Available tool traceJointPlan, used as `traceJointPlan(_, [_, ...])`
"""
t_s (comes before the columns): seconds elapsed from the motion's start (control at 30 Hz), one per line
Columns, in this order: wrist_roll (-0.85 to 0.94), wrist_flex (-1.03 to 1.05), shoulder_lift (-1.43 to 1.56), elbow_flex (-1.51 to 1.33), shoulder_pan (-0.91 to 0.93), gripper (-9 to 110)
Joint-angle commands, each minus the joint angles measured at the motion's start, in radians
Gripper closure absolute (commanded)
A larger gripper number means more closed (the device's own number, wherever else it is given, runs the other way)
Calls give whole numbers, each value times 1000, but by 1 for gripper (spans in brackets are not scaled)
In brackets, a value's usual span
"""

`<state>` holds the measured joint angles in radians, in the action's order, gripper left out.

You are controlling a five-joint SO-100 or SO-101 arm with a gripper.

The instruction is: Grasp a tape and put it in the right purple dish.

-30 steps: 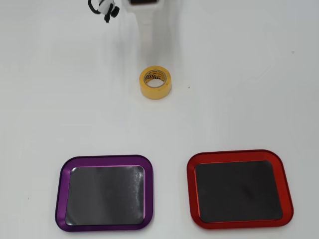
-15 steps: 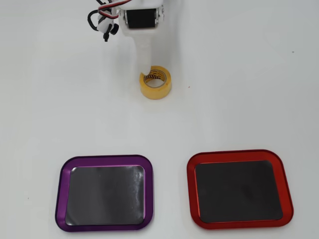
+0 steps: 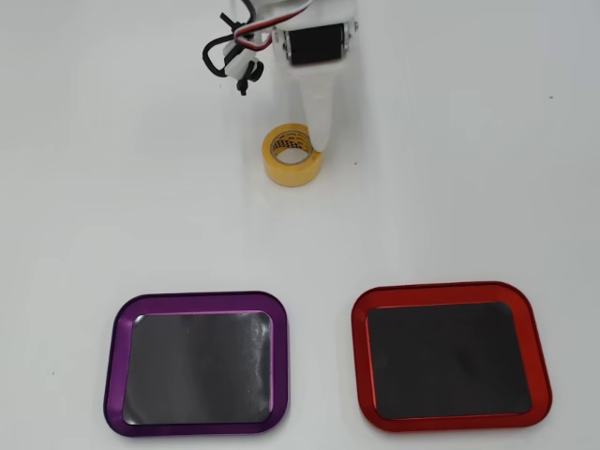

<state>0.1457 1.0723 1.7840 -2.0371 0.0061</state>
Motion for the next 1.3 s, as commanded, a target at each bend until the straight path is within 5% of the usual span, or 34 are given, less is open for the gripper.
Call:
traceJointPlan(0.0, [9, -38, -40, -2, -11, 79])
traceJointPlan(1.27, [34, 190, 114, 186, 18, 84])
